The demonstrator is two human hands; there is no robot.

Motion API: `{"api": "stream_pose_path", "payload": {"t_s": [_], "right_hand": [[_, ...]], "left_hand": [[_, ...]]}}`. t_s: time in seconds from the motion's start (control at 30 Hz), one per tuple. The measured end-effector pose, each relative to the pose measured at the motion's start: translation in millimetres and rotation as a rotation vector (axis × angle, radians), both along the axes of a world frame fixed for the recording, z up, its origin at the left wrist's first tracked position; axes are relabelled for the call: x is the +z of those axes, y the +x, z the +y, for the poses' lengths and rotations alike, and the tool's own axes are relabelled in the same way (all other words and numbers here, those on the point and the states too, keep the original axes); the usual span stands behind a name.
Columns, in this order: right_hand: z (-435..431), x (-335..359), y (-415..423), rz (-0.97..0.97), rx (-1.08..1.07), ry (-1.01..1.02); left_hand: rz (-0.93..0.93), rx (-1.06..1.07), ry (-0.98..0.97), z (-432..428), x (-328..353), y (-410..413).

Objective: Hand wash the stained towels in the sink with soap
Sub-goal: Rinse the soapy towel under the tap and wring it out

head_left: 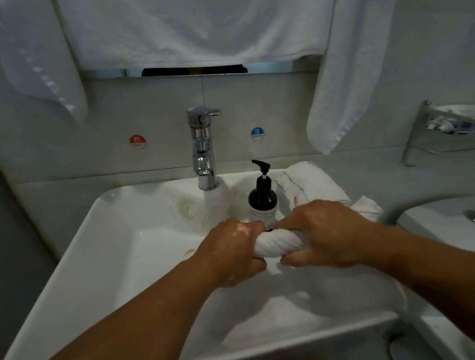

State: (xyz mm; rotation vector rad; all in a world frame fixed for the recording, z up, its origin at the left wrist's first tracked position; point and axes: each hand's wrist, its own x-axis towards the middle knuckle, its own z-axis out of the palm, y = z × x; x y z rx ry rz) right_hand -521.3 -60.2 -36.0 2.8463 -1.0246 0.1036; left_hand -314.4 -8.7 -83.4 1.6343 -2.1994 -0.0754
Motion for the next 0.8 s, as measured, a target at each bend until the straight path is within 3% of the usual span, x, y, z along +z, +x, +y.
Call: {"api": "stream_pose_path", "payload": {"t_s": [0.13,0.23,0.27,0.47,0.8], "right_hand": [[-13,37,20,0.222,-0.079,0.283],[-15,27,29,0.109,-0.216,0.773],[-12,23,30,0.108,-0.248,0.82],[12,-2,30,0.215,-0.189,0.131],[1,-34,17,0.006,0.096,-0.318]], "left_hand": [[-0.033,-0.027,-0.185,1,4,-6],[-0.023,-0.021,-0.213,1,6,-4],[-0.022,-0.023,-0.184,2,4,-3],[-0.087,0.036,0.084,-2,-7,-7],[0.118,0.112,0.278,4,-13,-19]]}}
